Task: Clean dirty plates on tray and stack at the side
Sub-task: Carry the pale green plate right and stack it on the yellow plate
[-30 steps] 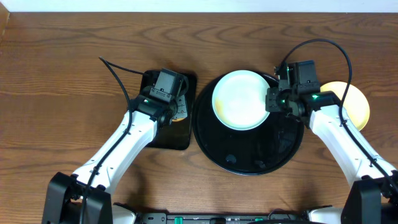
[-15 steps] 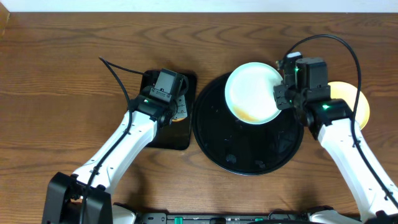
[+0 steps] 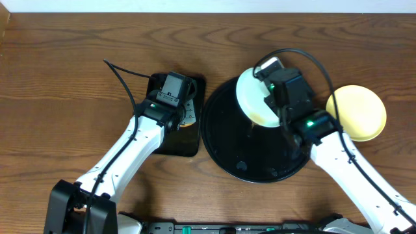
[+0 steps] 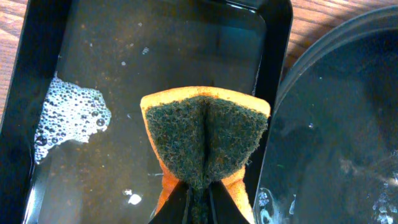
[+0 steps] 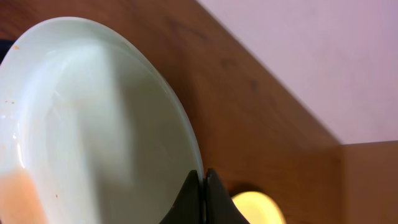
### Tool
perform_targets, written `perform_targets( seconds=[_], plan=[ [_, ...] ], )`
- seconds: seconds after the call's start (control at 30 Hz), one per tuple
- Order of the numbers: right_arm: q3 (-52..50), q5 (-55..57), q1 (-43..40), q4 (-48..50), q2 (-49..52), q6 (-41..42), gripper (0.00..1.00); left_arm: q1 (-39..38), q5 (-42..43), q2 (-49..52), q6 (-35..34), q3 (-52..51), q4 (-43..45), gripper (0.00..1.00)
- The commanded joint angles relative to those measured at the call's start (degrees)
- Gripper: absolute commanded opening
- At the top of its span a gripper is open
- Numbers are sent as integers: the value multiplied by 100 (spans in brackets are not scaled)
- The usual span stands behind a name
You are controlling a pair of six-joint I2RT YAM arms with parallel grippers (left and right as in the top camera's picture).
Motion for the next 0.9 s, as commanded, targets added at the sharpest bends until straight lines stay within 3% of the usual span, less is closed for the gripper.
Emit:
perform_targets(
  seconds=[0.0, 0.17, 0.77, 0.87],
  plan=[
    [15, 1093, 302, 151, -85, -282, 1, 20, -74, -11, -9, -17, -15, 8],
    [15, 1663, 584, 372, -85, -343, 1, 20, -74, -11, -9, -17, -15, 8],
    [15, 1700, 662, 446, -85, -354, 1, 20, -74, -9, -9, -17, -15, 8],
    [13, 1646, 577, 439, -83, 55, 1, 20, -76, -9, -7, -17, -15, 8]
  ],
)
